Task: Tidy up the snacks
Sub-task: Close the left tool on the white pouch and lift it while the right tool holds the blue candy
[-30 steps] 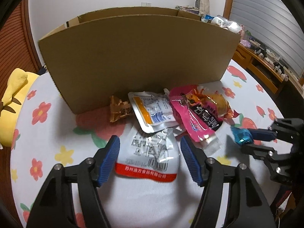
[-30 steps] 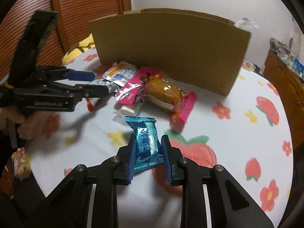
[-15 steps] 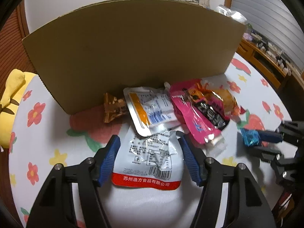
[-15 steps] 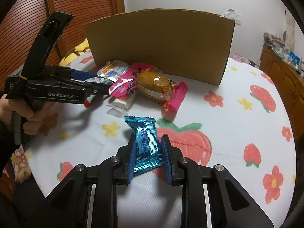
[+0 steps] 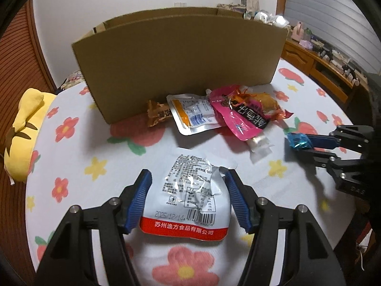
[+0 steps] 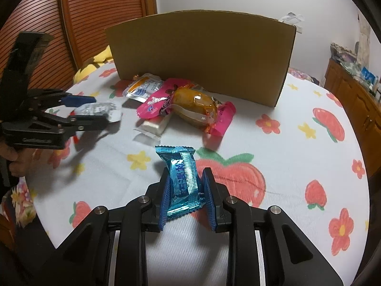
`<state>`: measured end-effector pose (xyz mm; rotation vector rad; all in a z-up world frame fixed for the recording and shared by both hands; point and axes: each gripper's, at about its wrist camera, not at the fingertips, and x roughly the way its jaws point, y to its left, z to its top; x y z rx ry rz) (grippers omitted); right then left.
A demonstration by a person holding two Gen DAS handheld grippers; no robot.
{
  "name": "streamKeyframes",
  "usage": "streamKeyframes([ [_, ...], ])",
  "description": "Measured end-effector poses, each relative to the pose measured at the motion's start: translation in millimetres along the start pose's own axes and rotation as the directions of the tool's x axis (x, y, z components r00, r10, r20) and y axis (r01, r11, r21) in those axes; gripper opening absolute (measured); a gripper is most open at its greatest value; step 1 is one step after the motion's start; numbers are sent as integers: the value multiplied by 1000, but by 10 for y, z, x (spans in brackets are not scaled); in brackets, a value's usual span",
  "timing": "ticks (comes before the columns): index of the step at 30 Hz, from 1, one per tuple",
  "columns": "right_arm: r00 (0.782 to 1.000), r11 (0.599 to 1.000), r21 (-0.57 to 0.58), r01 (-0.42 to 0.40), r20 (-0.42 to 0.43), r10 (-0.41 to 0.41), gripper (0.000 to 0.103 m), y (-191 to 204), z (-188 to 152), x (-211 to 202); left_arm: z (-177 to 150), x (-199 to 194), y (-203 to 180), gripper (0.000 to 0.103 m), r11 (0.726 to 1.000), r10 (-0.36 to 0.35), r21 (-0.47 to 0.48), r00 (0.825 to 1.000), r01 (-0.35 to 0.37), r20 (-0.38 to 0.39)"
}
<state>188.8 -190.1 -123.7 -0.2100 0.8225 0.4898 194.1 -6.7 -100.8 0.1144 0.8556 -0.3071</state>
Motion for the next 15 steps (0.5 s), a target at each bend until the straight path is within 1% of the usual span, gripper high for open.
streamKeyframes([
  [5, 1000, 1000, -1, 3, 1, -3, 25, 4, 0, 4, -68, -130, -2, 63, 1000, 0, -16, 999, 1, 32],
  [10, 1000, 1000, 4, 3, 6, -3, 24, -4, 0, -4, -67, -270, 1, 63, 1000, 2, -26, 998, 0, 68],
  [15, 999, 1000, 30, -6, 51, 4, 24, -58, -15, -76, -42, -373, -35, 63, 1000, -2, -31, 995, 5, 99],
])
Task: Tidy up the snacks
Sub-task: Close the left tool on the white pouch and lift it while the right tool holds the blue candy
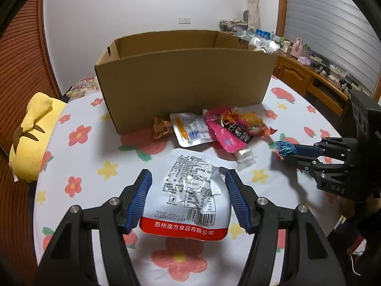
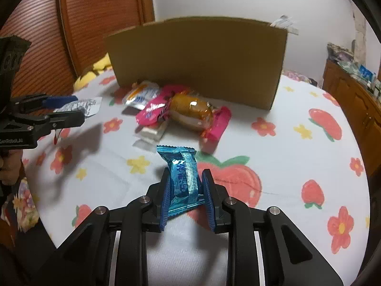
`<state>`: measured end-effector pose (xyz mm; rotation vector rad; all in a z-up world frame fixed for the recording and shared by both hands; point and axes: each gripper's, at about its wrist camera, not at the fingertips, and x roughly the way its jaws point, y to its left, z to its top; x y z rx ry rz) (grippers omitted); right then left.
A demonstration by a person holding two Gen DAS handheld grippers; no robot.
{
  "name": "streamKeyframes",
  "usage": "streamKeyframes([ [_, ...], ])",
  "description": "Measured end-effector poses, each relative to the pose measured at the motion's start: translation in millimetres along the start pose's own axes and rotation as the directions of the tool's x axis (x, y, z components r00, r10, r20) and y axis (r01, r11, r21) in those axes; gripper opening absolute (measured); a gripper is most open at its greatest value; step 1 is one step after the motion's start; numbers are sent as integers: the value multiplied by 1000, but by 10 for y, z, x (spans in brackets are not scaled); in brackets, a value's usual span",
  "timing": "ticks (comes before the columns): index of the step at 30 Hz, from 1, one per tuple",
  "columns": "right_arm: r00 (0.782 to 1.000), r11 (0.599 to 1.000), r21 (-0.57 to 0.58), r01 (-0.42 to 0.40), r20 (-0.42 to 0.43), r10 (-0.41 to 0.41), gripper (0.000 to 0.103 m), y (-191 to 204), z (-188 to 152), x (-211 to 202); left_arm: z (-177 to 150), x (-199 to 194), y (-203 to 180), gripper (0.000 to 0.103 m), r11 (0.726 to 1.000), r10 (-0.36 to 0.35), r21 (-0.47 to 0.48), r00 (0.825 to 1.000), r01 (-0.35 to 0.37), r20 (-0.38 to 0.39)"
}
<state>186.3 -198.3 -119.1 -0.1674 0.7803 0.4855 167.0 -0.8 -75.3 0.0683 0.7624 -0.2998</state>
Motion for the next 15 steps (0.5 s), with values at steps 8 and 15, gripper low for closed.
streamKeyframes([
  [8, 996, 1000, 12, 19, 86, -20, 24, -5, -21, -120, 62, -111, -63, 64, 1000, -8, 0, 999, 8, 35],
  [15, 990, 999, 15, 33, 134, -35, 24, -7, -37, -199, 143, -209, -95, 64, 1000, 5, 1, 997, -5, 71],
])
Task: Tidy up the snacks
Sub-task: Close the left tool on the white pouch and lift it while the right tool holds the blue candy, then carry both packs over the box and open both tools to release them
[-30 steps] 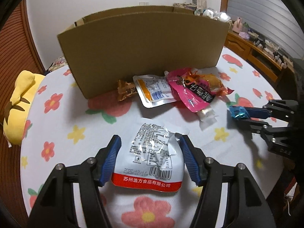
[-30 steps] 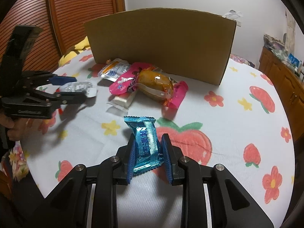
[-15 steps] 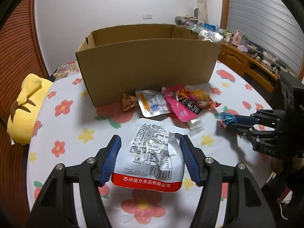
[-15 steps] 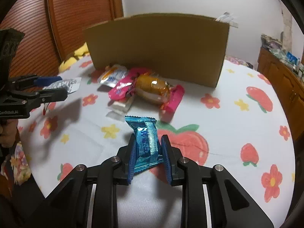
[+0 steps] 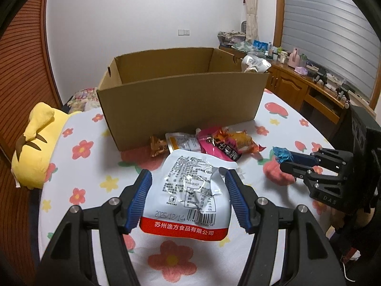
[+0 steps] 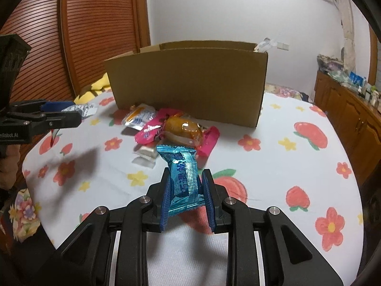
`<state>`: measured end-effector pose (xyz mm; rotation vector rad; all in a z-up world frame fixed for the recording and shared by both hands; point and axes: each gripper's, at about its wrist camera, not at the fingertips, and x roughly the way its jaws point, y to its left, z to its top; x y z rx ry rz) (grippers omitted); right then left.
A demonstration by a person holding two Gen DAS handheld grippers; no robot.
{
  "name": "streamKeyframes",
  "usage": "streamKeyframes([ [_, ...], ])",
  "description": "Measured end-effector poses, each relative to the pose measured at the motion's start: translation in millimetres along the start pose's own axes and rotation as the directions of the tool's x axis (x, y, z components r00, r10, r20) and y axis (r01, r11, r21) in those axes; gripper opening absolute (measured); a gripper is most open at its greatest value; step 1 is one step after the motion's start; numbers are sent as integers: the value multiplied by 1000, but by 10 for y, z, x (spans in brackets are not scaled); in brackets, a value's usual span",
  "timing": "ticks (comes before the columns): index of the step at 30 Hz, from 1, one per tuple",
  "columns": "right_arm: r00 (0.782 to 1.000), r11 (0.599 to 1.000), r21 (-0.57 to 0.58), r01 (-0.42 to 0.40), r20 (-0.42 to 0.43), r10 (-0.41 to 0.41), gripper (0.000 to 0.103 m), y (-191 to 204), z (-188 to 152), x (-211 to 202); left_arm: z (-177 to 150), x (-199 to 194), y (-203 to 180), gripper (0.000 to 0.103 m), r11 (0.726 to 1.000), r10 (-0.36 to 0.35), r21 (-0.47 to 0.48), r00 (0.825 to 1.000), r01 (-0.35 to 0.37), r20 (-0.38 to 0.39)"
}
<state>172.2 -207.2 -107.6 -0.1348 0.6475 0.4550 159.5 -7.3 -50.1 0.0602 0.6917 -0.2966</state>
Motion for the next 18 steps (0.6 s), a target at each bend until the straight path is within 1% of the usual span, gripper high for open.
streamKeyframes([
  [2, 1000, 1000, -1, 2, 2, -2, 24, 6, 3, -2, 23, 0, 3, 64, 1000, 8, -3, 1000, -8, 5],
  [8, 1000, 1000, 0, 17, 10, -17, 24, 7, 13, -22, 94, -37, 5, 64, 1000, -6, -7, 1000, 6, 25],
  [12, 1000, 1000, 15, 11, 12, -12, 24, -7, 29, -45, 214, -55, 25, 64, 1000, -13, -6, 999, 14, 50],
  [15, 1000, 1000, 9, 7, 20, -7, 24, -2, 106, -72, 332, -60, 54, 64, 1000, -12, -11, 998, 13, 69],
  [18, 999, 1000, -5, -8, 45, 8, 24, -3, 277, -120, 473, -49, 92, 64, 1000, 1, -7, 997, -1, 82],
])
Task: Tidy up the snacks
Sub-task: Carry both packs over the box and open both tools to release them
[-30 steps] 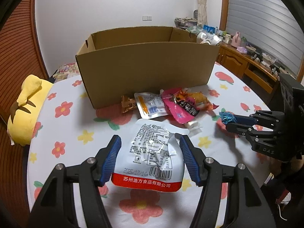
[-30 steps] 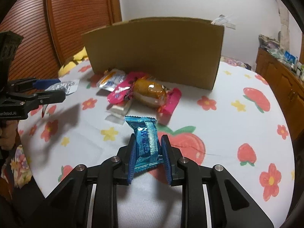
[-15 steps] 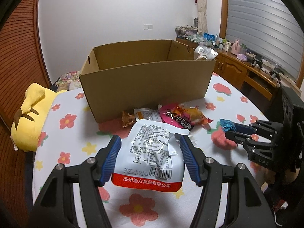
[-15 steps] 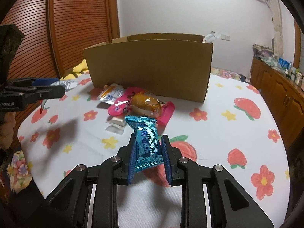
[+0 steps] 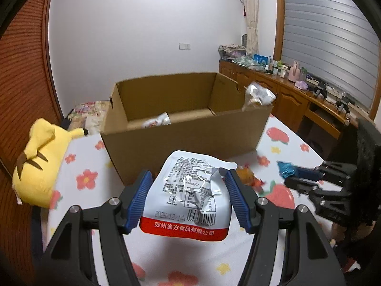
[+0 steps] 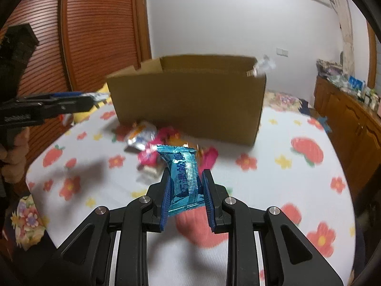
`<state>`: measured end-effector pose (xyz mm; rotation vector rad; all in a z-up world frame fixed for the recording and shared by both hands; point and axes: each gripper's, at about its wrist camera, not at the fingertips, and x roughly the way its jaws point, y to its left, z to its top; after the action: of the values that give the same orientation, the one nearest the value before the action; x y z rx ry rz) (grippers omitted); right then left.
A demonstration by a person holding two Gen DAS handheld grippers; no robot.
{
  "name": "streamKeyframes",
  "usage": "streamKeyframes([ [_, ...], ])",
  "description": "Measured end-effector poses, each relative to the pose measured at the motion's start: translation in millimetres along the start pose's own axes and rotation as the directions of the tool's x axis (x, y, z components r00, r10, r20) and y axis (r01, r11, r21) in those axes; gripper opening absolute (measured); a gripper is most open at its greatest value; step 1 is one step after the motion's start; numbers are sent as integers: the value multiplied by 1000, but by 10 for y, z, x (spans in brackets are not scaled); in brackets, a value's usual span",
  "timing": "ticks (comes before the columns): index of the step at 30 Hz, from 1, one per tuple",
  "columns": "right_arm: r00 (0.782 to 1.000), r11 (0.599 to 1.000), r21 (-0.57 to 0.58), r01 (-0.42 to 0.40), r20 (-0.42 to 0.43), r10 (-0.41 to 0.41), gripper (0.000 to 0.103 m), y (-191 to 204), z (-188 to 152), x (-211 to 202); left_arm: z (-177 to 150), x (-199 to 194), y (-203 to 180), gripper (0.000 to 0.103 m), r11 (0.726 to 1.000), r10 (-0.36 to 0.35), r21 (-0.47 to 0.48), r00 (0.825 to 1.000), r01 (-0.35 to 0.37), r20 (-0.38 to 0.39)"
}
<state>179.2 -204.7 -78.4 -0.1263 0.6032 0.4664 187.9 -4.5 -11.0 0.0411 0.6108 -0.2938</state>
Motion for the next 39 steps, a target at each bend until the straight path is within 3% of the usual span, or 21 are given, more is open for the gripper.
streamKeyframes([
  [11, 992, 996, -86, -19, 125, 30, 24, -87, 910, 12, 603, 166, 234, 64, 998, 66, 11, 997, -66, 47],
  [17, 992, 995, -96, -9, 124, 21, 24, -200, 1213, 282, 758, 400, 350, 64, 995, 99, -3, 995, -99, 34],
  [29, 998, 996, -85, 6, 66, 0, 25, -359, 1297, 657, 871, 743, 410, 64, 994, 107, -26, 994, -107, 4],
  [31, 998, 997, -77, 18, 60, -13, 35, -382, 1302, 698, 890, 786, 404, 64, 994, 110, -21, 994, -110, 0],
  [39, 998, 998, -57, 6, 58, -3, 36, -461, 1284, 689, 944, 911, 379, 64, 994, 110, -16, 994, -110, -10],
])
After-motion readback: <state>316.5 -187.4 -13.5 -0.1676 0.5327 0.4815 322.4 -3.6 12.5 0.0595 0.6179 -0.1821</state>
